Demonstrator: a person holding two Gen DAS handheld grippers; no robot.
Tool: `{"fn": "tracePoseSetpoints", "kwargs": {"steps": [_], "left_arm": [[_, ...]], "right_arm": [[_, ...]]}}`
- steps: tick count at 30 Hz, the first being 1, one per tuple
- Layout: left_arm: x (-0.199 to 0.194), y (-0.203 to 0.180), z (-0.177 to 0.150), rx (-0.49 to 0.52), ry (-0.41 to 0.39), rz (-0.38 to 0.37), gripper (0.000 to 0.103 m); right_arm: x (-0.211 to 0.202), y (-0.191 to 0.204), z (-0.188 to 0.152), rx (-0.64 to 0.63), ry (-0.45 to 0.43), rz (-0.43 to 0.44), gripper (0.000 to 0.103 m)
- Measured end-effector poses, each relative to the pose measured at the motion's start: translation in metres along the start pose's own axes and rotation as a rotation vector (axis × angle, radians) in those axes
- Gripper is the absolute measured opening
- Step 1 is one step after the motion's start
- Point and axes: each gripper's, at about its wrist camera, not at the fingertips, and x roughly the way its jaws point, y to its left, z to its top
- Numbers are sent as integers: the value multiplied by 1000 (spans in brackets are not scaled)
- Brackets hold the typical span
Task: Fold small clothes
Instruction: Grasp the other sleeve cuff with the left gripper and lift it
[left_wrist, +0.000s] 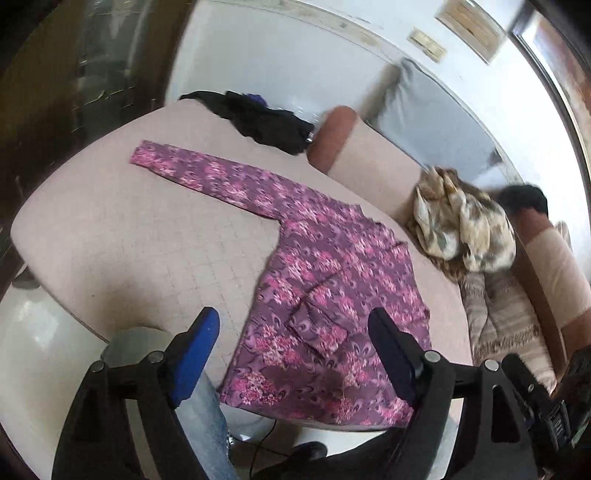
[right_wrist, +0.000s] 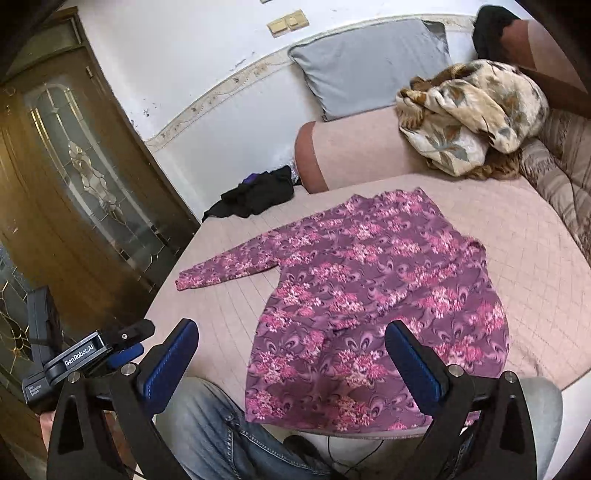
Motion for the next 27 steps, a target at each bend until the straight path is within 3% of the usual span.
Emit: {"fn": "tracePoseSetpoints", "kwargs": {"steps": [8, 12, 16, 20, 27], "left_arm": [[20, 43, 33, -163, 5, 11, 82], [50, 74, 59, -249, 16, 31, 82], [88, 106, 90, -321, 9, 76, 82], [129, 140, 120, -378, -16, 100, 82], [230, 231, 178, -622, -12, 188, 82]], "right_arm": [[36, 19, 25, -55, 102, 71, 102], [70, 28, 37, -74, 130, 111, 101], [107, 36, 49, -93, 131, 97, 98], [156, 36, 64, -100, 156, 100, 87], [241, 16, 73, -99, 253, 112, 68]]}}
